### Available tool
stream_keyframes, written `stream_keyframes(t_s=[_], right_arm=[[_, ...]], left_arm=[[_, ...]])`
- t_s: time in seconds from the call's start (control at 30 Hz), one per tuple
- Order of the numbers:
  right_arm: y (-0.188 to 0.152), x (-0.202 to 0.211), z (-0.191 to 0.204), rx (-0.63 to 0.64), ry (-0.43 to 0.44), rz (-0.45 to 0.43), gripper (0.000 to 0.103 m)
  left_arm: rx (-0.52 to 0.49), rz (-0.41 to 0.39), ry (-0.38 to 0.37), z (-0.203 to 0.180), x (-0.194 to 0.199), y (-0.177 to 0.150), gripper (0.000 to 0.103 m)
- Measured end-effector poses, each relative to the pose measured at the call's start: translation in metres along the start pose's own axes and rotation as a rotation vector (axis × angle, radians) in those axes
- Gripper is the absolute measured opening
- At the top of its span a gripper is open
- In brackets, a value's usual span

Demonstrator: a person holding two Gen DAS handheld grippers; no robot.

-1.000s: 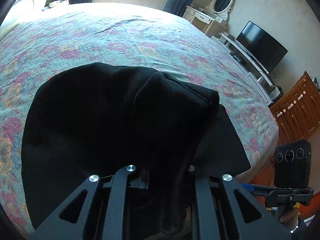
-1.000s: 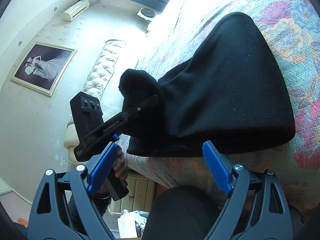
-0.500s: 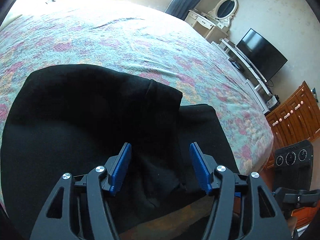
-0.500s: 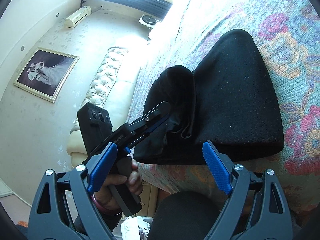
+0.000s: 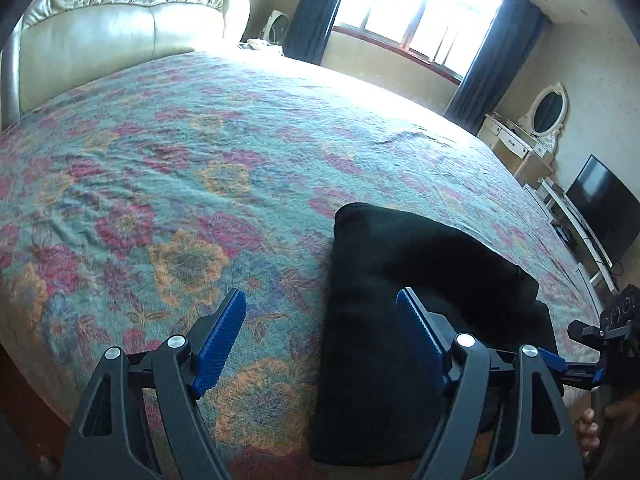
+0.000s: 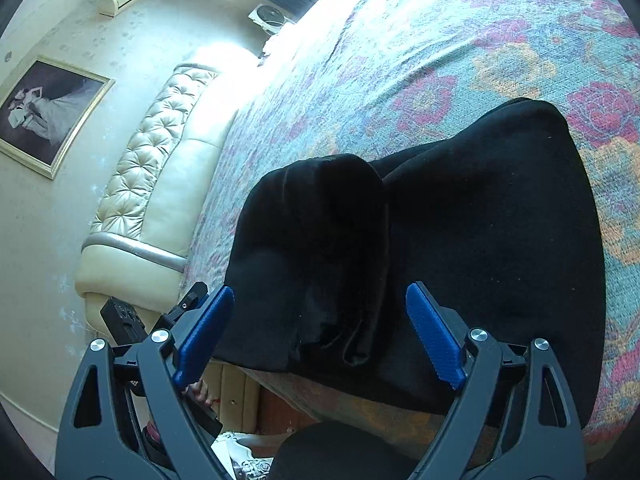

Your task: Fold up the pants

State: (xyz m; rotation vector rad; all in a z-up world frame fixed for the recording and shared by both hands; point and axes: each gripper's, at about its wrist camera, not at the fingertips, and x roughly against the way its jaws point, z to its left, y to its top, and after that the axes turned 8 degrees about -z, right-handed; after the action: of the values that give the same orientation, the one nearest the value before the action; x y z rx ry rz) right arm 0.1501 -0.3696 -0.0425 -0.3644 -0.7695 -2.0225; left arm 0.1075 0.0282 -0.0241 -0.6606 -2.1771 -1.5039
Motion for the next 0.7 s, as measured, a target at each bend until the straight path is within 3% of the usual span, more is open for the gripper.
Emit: stream_keyframes(t_s=[0.13,0.37,0.43,0.47,0.57,0.7], right_arm=[[0.000,-0.030,0.003,0.029,-0.115,0.051,0.088],[-0.007,-0.053,0.012,0.043,-0.088,0.085,0.087],[-0.009,-0.058,0.014,0.058,-0.095,0.091,0.074],[-0.009,-0.060,0.014,0.060,-0.096,0.096,0.057],[-0.010,-0.065,0.008,0.074,-0.107,0.114,0.022],[-0.009,-0.053,0.012,0.072,-0.045,0.083,0.014]], left_arm=[[0.067,0.047,-0.028,0.008,-0.014,-0.018,0.077],[0.105,0.051,-0.059,0.008,-0.014,-0.022,0.077],[0.118,0.056,-0.065,0.009,-0.015,-0.024,0.077],[0.126,0.055,-0.068,0.010,-0.015,-0.024,0.077],[0.120,0.054,-0.072,0.012,-0.017,-0.023,0.077],[0.071,0.044,-0.089,0.005,-0.014,-0.018,0.078]])
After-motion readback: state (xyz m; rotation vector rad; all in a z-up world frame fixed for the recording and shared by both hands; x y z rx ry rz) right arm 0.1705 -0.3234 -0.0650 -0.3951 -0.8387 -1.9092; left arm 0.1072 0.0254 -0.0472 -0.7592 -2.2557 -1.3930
